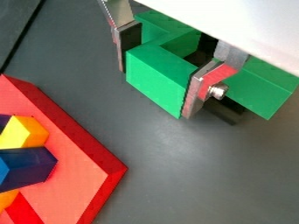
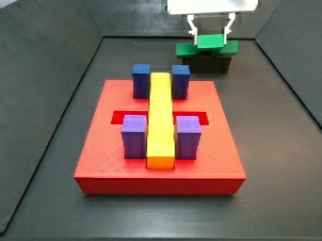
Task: Pick up the green object. Move up. Place the green object on the fixture. Regrasp the green object. Move to above the board. Insert the green object.
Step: Place the green object on the fixture.
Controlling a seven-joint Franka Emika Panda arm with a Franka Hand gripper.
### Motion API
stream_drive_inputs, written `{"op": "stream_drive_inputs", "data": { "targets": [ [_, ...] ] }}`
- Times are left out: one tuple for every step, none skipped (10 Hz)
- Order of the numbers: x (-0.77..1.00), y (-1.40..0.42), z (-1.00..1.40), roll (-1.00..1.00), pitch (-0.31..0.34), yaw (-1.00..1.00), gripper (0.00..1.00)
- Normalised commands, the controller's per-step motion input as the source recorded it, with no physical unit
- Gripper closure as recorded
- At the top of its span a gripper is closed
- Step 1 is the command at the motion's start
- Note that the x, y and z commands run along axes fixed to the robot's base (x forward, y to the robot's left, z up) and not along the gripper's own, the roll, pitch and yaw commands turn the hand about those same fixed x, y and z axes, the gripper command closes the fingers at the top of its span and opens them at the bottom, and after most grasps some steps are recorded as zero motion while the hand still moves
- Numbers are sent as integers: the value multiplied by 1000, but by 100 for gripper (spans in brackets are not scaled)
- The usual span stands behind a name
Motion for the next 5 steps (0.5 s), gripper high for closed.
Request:
{"op": "stream_drive_inputs", "data": {
  "targets": [
    [211, 160, 0, -263, 177, -46, 100],
    [0, 0, -126, 0, 160, -103, 100],
    [0, -17, -157, 11, 140, -91, 100],
    [0, -17, -146, 26, 151, -86, 100],
    [0, -9, 0, 0, 23, -11, 100]
  ]
}}
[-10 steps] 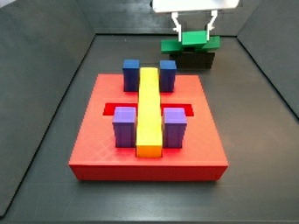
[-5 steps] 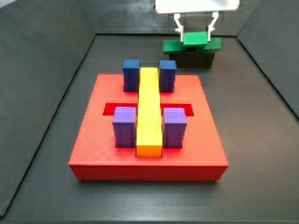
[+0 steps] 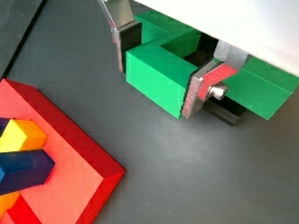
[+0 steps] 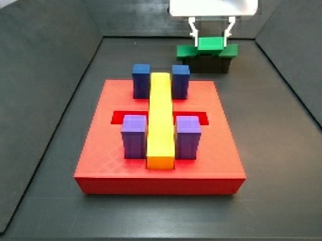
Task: Pick up the green object. Move up. Place the green object on the fixture. Regrasp the green object. Move to above the board. Insert the green object.
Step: Place the green object on the fixture, then regrasp the green object.
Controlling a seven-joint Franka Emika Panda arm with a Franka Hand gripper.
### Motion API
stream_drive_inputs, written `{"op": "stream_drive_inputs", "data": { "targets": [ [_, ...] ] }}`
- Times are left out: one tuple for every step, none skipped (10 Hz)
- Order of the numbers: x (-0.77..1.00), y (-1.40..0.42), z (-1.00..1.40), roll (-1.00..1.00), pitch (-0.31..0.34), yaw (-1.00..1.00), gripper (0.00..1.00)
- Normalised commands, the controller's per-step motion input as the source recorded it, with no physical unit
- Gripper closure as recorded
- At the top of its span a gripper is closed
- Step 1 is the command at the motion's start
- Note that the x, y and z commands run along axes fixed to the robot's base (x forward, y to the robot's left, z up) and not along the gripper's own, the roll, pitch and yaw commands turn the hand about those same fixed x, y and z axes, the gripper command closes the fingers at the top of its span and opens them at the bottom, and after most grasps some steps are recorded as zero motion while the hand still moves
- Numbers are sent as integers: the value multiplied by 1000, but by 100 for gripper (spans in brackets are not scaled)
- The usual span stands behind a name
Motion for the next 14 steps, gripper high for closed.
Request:
{"op": "stream_drive_inputs", "data": {
  "targets": [
    [0, -9, 0, 6, 0, 0, 100],
    [0, 0, 0, 31, 0, 0, 100],
    [0, 0, 0, 43, 0, 0, 100],
    [0, 0, 0, 26, 0, 0, 100],
    [0, 0, 0, 0, 0, 0, 0],
    [0, 0, 0, -6, 0, 0, 0],
    [46, 51, 11, -151, 0, 0, 0],
    [177, 254, 514, -689, 86, 0, 0],
    [163, 271, 634, -751, 89, 0, 0],
    [123, 249, 694, -663, 140, 0, 0],
    [69, 243, 717, -543, 189, 0, 0],
    [0, 189, 614, -297, 191, 0, 0],
    [0, 160, 537, -74, 189, 0, 0],
    [0, 109, 429, 0, 177, 0, 0]
  ]
}}
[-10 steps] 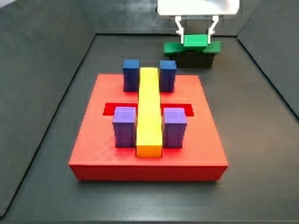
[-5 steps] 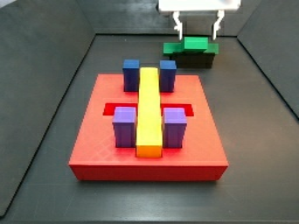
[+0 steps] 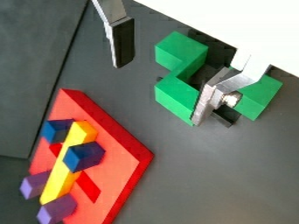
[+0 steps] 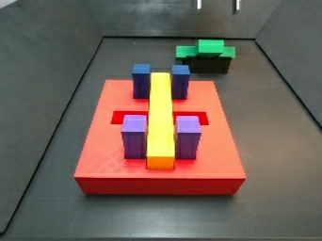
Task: Pick up the green object. Move up. Place the green object on the fixture. Regrasp the green object. Move to above the board. Insert the green object.
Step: Regrasp the green object.
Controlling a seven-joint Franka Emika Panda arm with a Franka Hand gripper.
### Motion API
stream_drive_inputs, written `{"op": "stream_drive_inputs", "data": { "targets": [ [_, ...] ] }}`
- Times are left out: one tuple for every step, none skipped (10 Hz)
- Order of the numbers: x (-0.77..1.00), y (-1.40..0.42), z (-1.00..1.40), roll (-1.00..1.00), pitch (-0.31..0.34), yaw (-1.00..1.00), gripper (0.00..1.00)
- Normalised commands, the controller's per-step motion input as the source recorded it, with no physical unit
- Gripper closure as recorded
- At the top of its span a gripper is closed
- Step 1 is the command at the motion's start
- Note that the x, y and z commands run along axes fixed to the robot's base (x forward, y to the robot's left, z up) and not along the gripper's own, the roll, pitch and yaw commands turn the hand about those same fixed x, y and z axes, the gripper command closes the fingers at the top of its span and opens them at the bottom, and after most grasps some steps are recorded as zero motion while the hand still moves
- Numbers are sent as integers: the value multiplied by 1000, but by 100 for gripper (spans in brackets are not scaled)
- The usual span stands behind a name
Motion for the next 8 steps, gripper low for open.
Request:
{"op": "stream_drive_inputs", "data": {
  "targets": [
    [0, 80, 371, 197, 189, 0, 0],
    [-17, 60, 309, 329, 183, 0, 0],
    [-46, 0, 186, 509, 157, 0, 0],
    [0, 0, 0, 697, 120, 0, 0],
    [-9, -9, 0, 937, 146, 0, 0],
    [-26, -71, -49, 1000, 149, 0, 0],
    [-20, -109, -103, 1000, 114, 31, 0],
    [-14, -137, -146, 1000, 74, 63, 0]
  ]
}}
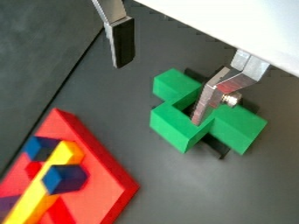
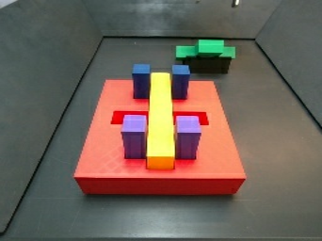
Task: Pick up the green object. Move up. Place the green object on the fixture. Regrasp the green object. Move to above the board. Insert the green object.
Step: Regrasp the green object.
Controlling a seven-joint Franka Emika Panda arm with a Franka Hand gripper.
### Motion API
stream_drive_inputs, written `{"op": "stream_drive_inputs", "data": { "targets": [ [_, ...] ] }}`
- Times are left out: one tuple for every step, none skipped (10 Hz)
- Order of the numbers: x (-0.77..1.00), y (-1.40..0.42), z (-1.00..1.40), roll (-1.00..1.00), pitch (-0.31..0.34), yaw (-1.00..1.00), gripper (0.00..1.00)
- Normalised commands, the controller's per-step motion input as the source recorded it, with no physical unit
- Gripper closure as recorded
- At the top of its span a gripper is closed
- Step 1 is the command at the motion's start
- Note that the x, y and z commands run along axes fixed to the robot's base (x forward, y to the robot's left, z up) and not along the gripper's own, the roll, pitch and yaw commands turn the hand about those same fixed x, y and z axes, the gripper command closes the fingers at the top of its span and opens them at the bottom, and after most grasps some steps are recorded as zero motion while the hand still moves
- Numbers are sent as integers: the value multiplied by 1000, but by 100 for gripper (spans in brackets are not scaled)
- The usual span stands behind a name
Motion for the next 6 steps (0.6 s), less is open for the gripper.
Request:
{"op": "stream_drive_inputs", "data": {
  "targets": [
    [-23, -131, -134, 1000, 74, 74, 0],
    [-26, -140, -143, 1000, 51, 94, 0],
    [-26, -149, -151, 1000, 20, 134, 0],
    [-23, -143, -146, 1000, 14, 166, 0],
    [-43, -146, -137, 1000, 11, 217, 0],
    [-17, -154, -134, 1000, 0, 280, 0]
  ]
}}
